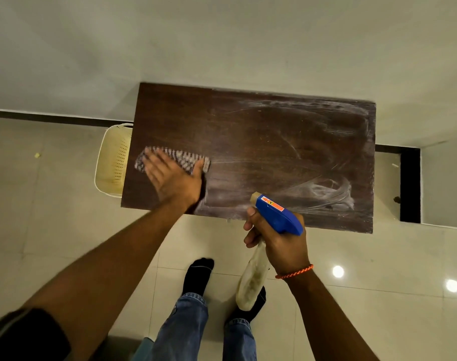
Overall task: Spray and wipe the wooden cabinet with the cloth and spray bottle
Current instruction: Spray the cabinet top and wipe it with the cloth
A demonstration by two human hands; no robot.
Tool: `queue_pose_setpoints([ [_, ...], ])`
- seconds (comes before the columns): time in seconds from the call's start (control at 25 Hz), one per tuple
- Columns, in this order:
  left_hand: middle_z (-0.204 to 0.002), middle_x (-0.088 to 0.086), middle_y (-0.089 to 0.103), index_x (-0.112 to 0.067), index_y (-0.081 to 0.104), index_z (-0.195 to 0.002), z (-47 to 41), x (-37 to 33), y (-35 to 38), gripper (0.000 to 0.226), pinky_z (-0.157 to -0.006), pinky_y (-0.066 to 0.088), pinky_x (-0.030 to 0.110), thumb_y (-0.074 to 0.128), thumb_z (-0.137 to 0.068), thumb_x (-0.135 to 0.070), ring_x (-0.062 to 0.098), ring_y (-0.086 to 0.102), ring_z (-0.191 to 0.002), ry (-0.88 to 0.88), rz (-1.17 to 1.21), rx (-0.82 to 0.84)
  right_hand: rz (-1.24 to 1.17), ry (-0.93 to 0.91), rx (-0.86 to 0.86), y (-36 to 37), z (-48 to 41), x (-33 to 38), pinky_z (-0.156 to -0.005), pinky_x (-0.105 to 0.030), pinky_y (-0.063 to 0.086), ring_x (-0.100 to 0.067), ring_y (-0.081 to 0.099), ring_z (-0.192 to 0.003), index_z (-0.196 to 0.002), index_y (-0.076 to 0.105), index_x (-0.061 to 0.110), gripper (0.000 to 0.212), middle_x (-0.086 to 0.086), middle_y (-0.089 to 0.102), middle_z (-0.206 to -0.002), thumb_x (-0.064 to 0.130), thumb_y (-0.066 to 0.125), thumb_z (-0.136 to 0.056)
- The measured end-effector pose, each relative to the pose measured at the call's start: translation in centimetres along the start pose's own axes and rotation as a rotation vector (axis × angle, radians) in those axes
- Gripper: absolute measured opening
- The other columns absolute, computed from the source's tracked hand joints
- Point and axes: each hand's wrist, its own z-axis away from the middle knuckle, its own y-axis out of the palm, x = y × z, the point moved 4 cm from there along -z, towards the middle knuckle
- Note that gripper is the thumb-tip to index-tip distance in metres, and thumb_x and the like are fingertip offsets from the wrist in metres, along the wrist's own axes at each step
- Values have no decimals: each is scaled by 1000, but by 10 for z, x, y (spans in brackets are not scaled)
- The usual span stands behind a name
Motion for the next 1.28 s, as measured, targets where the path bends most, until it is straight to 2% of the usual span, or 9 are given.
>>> queue_pose_setpoints([
  [0.2,-165,26,-21,2,-16,-157,-84,-70,-33,116,-125,-10,47,28,-90,-83,41,-18,-153,62,-35,48,50,2,12,-2,-14,-3,-57,-42,60,-30,69,-55,-83,73,22,12,-9,72,-70,34,69,-82],
  [0.44,-164,22,-26,2,-18,-156,-128,-120,-65,117,-125,-14,47,31,-90,-82,38,-23,-152,-66,31,145,76,7,2,-9,-18,-5,-54,-40,59,-34,69,-55,-85,71,12,19,-11,73,-71,30,69,-83],
  [0.56,-165,22,-26,1,-19,-156,-121,-104,-64,117,-125,-13,45,27,-90,-84,37,-23,-153,5,-15,110,74,10,-15,-7,-12,-4,-56,-40,59,-33,69,-55,-86,72,13,18,-12,73,-71,30,69,-82],
  [0.72,-165,23,-24,1,-18,-157,-81,-73,-47,114,-124,-12,44,26,-92,-81,37,-22,-153,68,-36,106,33,-16,-38,-1,-4,2,-54,-40,58,-33,68,-54,-91,77,23,11,-13,71,-70,28,71,-83],
  [0.8,-165,24,-22,1,-17,-157,-45,-46,-32,112,-125,-9,44,24,-92,-81,37,-19,-154,102,-41,104,22,-15,-41,4,2,2,-55,-39,57,-33,67,-53,-94,76,19,13,-13,71,-70,26,72,-84],
  [0.92,-168,25,-8,0,-7,-160,21,4,-7,112,-127,2,47,23,-90,-82,40,-3,-156,206,-111,23,51,-4,-17,8,12,-2,-54,-39,57,-33,67,-54,-105,73,4,29,-13,71,-71,25,70,-84],
  [1.0,-168,24,2,-2,2,-161,55,30,8,110,-126,9,48,25,-90,-82,41,8,-155,259,-135,-20,84,-1,-6,11,18,-6,-55,-39,58,-33,68,-55,-101,72,0,31,-13,71,-71,26,68,-84],
  [1.08,-169,23,5,-3,8,-161,69,40,18,108,-126,14,49,27,-90,-81,41,13,-155,263,-146,-21,107,9,5,14,22,-9,-56,-39,59,-33,69,-56,-92,72,5,26,-13,72,-72,29,68,-84],
  [1.28,-168,24,3,-2,4,-161,58,26,20,110,-125,8,49,27,-89,-82,41,7,-155,230,-147,-26,123,4,0,15,27,-11,-55,-40,59,-34,69,-56,-87,72,7,22,-13,72,-71,28,69,-84],
])
